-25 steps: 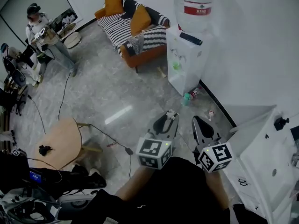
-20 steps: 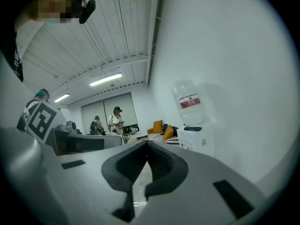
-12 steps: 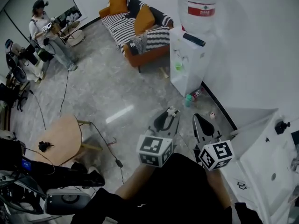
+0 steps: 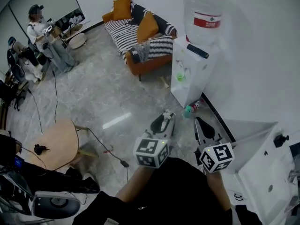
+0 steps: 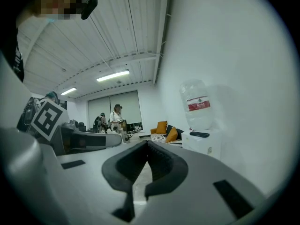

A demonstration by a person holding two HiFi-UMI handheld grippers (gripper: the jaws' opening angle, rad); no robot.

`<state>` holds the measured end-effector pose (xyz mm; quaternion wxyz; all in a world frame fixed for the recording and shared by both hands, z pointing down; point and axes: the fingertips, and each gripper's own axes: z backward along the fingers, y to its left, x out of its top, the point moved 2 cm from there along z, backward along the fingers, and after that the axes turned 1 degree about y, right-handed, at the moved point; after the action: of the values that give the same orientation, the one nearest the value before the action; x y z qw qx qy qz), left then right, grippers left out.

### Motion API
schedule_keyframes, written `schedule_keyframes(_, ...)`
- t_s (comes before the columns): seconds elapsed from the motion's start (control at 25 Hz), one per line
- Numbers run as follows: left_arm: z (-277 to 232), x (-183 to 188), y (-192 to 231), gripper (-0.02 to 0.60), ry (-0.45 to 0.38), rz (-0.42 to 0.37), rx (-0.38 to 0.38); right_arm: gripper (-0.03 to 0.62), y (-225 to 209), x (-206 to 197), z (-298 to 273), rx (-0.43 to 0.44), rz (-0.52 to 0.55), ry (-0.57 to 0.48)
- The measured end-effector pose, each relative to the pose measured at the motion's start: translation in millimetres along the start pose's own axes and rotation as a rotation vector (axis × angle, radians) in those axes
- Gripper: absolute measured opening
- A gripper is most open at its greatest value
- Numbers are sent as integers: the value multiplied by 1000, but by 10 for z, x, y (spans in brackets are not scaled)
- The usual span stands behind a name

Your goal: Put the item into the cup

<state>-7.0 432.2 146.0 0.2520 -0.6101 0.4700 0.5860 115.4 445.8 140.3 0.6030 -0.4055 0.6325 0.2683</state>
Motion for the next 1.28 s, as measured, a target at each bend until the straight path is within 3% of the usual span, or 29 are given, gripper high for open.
schedule_keyframes(0.6,-1226,102,466,106,113,27,-69,11,-817,-29,-762,-147,-83,44)
schedule_keyframes(1.08,-2075,222,1158,106,241,45,-78,11,-1069,-3,-1846,-122,-152,100)
schedule_keyframes(1.28,-2432,405,1484,106,271,5,-116,11,-1271,-38,-2375,-164,-211,118)
